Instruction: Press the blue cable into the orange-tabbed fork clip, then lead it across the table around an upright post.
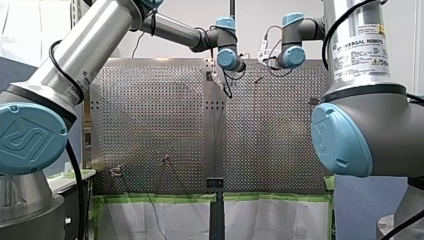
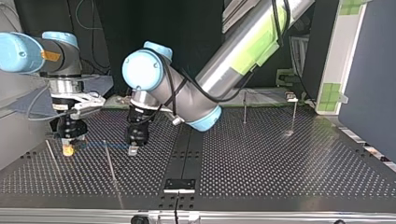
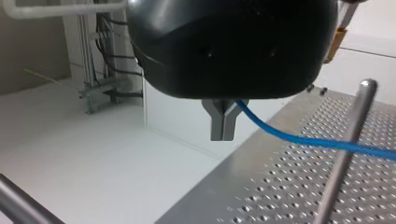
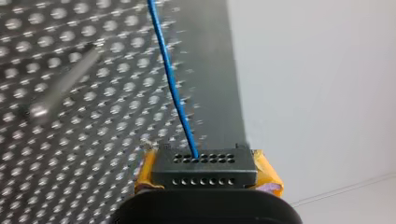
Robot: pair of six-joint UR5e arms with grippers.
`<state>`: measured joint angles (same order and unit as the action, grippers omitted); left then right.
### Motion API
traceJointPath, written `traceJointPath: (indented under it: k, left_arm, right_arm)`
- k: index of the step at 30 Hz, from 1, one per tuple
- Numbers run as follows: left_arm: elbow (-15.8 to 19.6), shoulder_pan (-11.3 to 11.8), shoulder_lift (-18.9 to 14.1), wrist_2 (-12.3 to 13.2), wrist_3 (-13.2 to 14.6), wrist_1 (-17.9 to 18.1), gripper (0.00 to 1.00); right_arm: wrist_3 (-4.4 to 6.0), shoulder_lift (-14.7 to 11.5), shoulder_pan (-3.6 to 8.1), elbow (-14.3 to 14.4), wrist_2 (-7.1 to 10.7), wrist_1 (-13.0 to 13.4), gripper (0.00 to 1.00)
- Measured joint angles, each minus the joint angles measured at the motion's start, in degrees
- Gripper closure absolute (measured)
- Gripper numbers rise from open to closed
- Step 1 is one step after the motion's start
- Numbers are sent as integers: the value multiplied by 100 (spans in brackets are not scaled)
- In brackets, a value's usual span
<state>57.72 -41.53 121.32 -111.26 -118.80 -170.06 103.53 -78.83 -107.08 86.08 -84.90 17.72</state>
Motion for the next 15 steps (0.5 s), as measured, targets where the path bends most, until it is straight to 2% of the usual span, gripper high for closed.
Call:
traceJointPath:
  k: [2,5,10,15]
  left_arm:
    - [-29,33,0,94,-9,57,100]
    - [-112,83,0,246,-38,103,100]
    - [-320,184,0,469,-192,126,100]
    - [-433,289,85,702,-398,125,100]
  right_arm:
    - [87,10,18,-108,18,-19,100]
    - [164,33,35,-256,74,-61,100]
    - [207,148,53,-491,187,-170,100]
    - [262,269,106,-703,145,-218,100]
